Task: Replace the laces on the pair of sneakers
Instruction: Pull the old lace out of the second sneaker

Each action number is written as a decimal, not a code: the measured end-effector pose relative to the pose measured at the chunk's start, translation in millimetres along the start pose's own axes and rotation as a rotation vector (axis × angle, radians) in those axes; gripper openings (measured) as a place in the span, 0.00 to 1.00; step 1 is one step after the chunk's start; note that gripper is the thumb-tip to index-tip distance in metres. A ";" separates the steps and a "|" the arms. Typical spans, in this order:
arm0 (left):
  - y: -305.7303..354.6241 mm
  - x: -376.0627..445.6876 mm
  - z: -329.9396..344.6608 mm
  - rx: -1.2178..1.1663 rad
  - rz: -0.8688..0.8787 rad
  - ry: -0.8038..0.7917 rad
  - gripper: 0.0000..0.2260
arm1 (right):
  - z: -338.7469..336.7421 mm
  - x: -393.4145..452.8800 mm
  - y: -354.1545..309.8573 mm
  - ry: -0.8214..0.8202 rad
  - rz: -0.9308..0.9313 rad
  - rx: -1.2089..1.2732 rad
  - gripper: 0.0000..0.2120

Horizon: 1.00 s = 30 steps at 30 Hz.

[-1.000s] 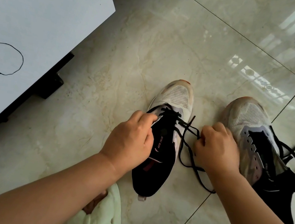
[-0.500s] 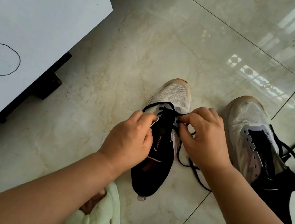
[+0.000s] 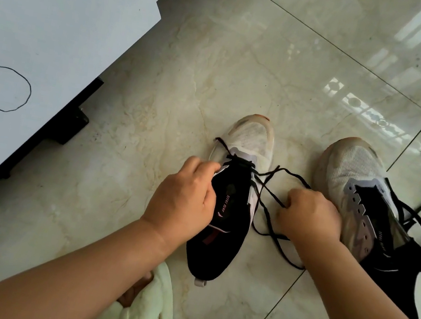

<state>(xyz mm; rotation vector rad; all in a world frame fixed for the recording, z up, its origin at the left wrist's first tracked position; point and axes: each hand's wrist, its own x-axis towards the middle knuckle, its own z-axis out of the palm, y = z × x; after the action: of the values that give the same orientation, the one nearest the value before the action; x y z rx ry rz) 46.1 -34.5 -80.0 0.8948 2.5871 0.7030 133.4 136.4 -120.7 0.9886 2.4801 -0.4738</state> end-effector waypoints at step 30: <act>-4.8 -4.1 0.1 0.059 -0.009 -0.008 0.16 | -15.0 -5.7 3.8 0.242 -0.123 0.208 0.04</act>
<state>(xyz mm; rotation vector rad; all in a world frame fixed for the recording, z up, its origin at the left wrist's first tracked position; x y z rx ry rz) 46.9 -40.4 -82.2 0.9018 2.6158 0.6224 135.9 142.7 -105.6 1.0288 2.7631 -0.7015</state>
